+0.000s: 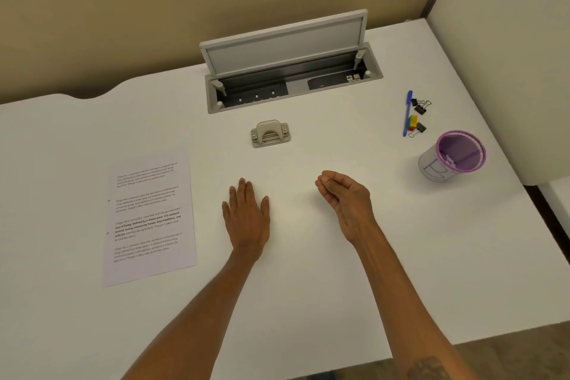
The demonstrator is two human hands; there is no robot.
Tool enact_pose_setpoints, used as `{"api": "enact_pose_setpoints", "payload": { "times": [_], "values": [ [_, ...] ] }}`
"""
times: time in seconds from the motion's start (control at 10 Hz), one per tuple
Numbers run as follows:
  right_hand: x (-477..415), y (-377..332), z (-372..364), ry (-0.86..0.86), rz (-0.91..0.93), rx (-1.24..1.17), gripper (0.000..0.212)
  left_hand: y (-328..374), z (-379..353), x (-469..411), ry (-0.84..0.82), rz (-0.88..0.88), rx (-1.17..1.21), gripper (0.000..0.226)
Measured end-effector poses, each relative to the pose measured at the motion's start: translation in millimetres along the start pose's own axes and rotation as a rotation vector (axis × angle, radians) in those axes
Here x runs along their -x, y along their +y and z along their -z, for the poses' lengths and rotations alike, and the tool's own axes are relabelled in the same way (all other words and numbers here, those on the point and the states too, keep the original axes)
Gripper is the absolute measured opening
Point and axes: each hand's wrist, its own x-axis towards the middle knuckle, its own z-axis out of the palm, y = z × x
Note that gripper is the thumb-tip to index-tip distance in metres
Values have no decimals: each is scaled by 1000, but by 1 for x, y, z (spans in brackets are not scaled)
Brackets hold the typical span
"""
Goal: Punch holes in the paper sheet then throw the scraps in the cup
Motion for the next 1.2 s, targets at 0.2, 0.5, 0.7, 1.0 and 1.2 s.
{"api": "enact_pose_setpoints", "payload": {
  "times": [0.2,0.5,0.7,1.0,1.2],
  "values": [
    [6,-49,10,80,101,-22,15,25,9,-1,-157,14,-63,64],
    [0,-151,80,586,630,598,16,25,11,-5,-212,-23,-175,72],
    [-12,-157,110,743,730,988,22,22,7,-2,-189,-44,-190,72],
    [-13,-152,117,767,753,974,19,19,6,-2,-185,-27,-92,73],
    [-12,-126,84,637,798,967,15,21,9,-4,-191,-38,-120,74]
  ]
}}
